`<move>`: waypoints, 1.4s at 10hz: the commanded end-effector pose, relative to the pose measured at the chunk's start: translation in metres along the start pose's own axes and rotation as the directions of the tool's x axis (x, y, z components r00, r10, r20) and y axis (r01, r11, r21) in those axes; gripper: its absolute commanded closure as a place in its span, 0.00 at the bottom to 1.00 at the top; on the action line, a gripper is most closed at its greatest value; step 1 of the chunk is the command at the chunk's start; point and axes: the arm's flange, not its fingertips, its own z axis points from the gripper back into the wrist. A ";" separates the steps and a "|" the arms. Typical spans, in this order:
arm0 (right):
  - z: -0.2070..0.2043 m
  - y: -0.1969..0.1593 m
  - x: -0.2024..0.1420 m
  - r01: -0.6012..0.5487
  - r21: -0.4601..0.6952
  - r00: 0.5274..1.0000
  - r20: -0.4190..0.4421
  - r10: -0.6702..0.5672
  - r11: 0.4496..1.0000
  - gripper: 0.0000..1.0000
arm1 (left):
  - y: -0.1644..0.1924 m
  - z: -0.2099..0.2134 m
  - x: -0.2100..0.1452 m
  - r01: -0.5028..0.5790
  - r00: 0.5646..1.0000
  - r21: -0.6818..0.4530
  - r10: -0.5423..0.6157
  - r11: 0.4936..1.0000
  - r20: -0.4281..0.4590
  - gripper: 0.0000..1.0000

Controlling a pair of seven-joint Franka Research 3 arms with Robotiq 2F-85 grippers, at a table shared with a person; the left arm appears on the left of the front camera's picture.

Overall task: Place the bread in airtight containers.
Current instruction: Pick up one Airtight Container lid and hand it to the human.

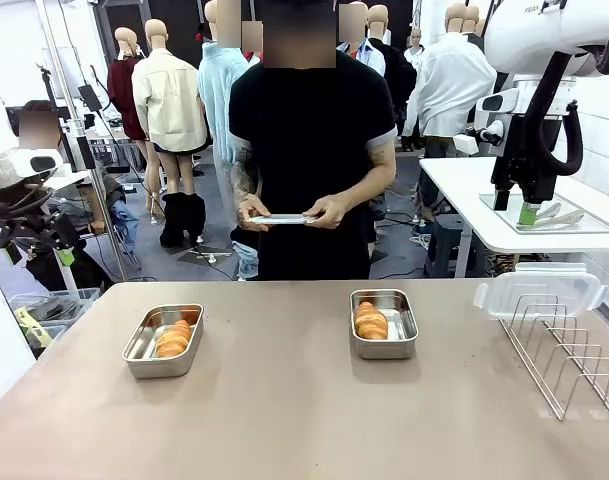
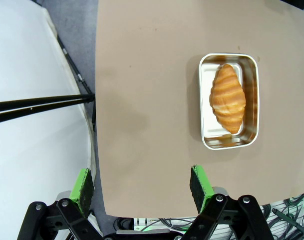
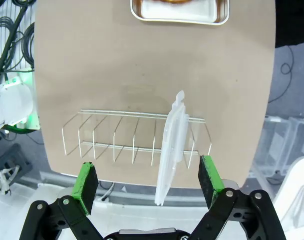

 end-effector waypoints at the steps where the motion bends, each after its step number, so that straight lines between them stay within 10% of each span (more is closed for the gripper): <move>1: 0.001 0.000 0.000 0.003 -0.002 1.000 0.000 -0.003 1.000 0.00 | 0.001 0.001 0.000 -0.016 1.000 0.025 0.015 1.000 0.004 0.00; 14: 0.001 0.000 0.000 0.003 -0.002 1.000 0.000 -0.003 1.000 0.00 | 0.001 0.001 0.000 -0.016 1.000 0.025 0.015 1.000 0.004 0.00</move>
